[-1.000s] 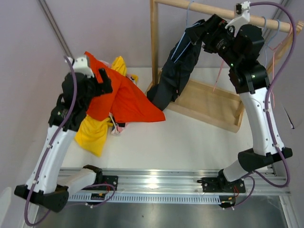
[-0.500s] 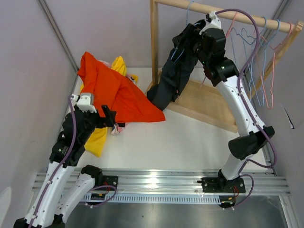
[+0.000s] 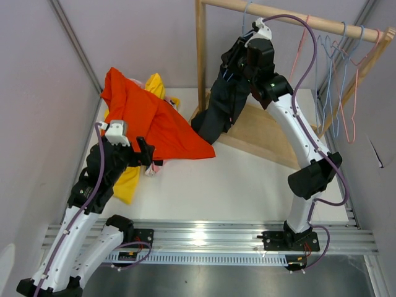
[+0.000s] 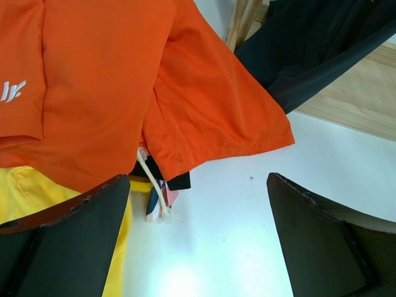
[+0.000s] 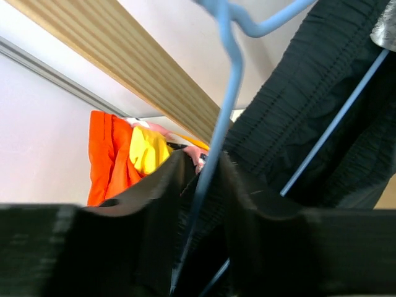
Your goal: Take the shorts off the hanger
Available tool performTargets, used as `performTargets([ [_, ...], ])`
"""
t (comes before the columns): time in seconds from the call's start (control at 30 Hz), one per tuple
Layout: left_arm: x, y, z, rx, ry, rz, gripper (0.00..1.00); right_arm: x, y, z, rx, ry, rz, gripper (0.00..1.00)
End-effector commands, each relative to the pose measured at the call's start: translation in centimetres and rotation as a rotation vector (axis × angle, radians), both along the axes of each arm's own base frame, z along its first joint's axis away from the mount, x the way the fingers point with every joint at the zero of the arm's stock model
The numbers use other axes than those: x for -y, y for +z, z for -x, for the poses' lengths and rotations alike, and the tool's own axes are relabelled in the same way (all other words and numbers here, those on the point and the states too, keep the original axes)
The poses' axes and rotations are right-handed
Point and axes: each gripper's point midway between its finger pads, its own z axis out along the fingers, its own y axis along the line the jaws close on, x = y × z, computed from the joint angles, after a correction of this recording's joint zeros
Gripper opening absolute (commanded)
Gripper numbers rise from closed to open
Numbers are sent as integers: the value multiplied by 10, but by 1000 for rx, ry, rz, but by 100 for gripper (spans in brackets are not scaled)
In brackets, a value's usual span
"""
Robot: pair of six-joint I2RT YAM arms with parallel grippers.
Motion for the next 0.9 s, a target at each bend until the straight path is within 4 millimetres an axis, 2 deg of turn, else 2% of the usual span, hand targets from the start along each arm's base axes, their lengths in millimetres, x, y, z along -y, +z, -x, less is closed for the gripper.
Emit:
performTargets([
  [0.0, 5, 6, -4, 28, -11, 0, 99, 0, 47, 9, 115, -20, -40, 32],
  [0.03, 5, 4, -5, 23, -12, -3, 99, 1, 48, 10, 116, -21, -37, 30],
  [0.23, 8, 11, -3, 46, -33, 4, 99, 5, 73, 32, 154, -9, -56, 2],
  [0.33, 22, 24, -1, 77, -102, 34, 99, 5, 90, 48, 184, 6, -66, 0],
  [0.37, 29, 34, 1, 92, -138, 50, 99, 5, 93, 51, 191, 7, -64, 0],
  [0.4, 39, 36, 2, 85, -173, 56, 99, 7, 101, 58, 205, 7, -73, 0],
  [0.43, 46, 60, 3, 128, -195, 79, 99, 5, 105, 63, 213, 14, -77, 0],
  [0.47, 61, 63, 3, 122, -246, 78, 99, 6, 113, 68, 227, 17, -87, 0],
  [0.53, 80, 96, 6, 191, -309, 105, 99, 3, 120, 76, 237, 27, -104, 0],
  [0.6, 115, 107, 15, 225, -443, 112, 99, 0, 131, 87, 249, 41, -132, 0],
  [0.63, 126, 130, 17, 297, -485, 137, 99, -4, 133, 91, 250, 52, -138, 0],
  [0.67, 145, 135, 27, 319, -559, 147, 99, -4, 137, 95, 249, 46, -146, 0],
  [0.8, 193, 159, 34, 400, -710, 172, 99, -14, 143, 115, 245, 58, -173, 0],
  [0.83, 206, 152, 30, 384, -734, 167, 99, -16, 146, 123, 243, 69, -183, 0],
  [0.87, 215, 163, 33, 421, -759, 190, 99, -16, 148, 127, 241, 69, -188, 0],
])
